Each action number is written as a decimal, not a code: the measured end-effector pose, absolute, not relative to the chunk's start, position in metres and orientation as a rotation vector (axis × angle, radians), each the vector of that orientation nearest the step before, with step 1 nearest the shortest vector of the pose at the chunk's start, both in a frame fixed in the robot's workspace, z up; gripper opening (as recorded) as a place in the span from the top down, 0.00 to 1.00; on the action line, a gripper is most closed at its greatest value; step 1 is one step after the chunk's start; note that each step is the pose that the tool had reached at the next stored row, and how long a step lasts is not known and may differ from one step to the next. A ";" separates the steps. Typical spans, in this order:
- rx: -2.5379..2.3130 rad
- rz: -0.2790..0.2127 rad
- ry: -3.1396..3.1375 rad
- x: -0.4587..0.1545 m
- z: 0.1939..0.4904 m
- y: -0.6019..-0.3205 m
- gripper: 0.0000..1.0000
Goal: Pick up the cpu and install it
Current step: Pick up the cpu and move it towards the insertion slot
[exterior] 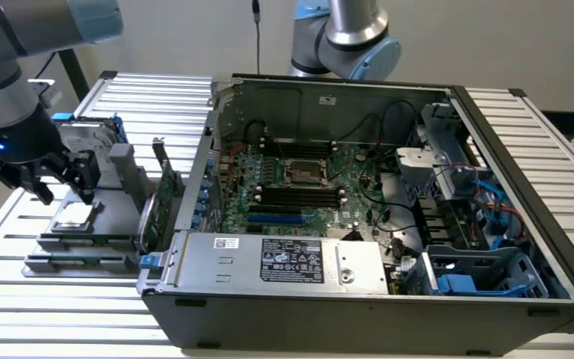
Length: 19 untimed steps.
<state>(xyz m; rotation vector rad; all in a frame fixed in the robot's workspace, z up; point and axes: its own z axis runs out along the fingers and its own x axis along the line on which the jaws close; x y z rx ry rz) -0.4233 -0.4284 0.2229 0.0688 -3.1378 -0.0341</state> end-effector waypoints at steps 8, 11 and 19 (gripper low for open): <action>0.078 -0.035 -3.137 -0.423 0.208 -0.430 0.33; 0.079 -0.035 -3.137 -0.423 0.205 -0.430 0.33; 0.071 -0.035 -3.138 -0.428 0.200 -0.431 0.33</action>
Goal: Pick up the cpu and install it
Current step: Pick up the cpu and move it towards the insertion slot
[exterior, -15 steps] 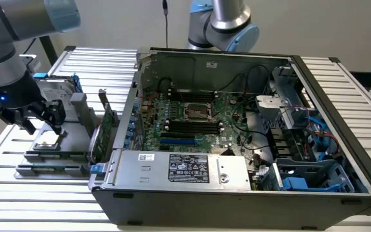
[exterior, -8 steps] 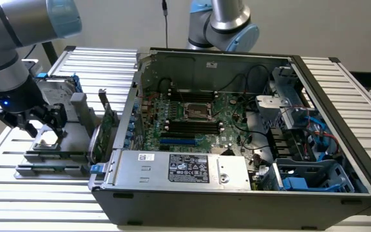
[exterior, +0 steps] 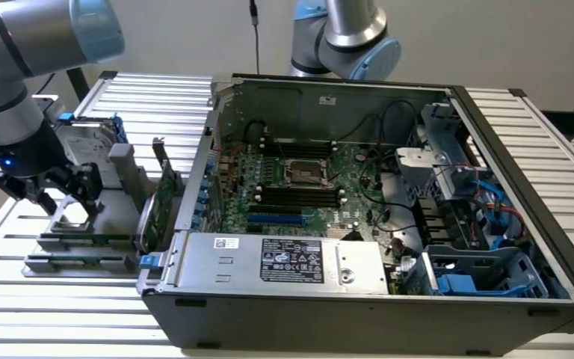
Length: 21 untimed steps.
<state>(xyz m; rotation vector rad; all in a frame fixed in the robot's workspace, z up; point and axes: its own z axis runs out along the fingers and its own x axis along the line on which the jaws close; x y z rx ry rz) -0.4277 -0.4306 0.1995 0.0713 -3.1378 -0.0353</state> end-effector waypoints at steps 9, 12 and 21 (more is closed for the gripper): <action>0.027 -0.035 -3.139 -0.428 0.197 -0.431 0.33; 0.021 -0.035 -3.139 -0.428 0.196 -0.431 0.33; -0.008 -0.035 -3.139 -0.429 0.194 -0.431 0.33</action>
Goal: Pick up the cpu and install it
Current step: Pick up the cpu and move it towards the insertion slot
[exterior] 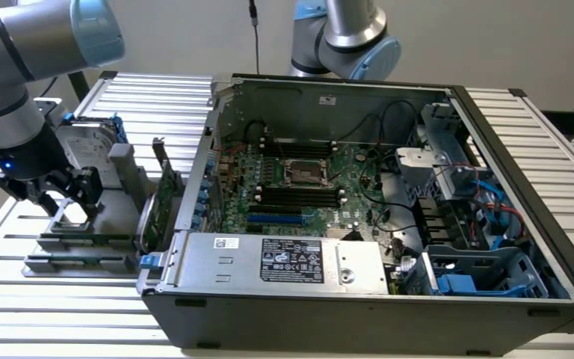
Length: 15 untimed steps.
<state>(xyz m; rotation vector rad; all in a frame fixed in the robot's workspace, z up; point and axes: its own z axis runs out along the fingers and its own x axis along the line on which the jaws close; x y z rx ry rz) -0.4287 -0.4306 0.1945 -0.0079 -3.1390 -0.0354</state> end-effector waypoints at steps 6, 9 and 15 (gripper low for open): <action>-0.012 -0.041 -3.139 -0.429 0.193 -0.431 0.33; -0.013 -0.043 -3.139 -0.429 0.192 -0.430 0.33; -0.014 -0.043 -3.139 -0.429 0.189 -0.430 0.33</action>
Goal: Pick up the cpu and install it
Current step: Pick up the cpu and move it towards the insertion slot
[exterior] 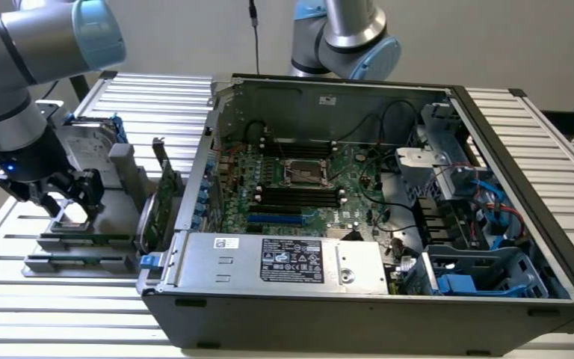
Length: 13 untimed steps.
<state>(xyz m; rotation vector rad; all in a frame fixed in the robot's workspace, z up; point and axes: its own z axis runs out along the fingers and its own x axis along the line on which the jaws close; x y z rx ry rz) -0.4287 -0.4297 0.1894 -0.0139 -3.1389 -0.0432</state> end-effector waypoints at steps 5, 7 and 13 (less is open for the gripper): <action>-0.014 -0.043 -3.139 -0.429 0.188 -0.429 0.33; -0.014 -0.043 -3.139 -0.429 0.187 -0.429 0.33; -0.014 -0.043 -3.139 -0.429 0.186 -0.428 0.33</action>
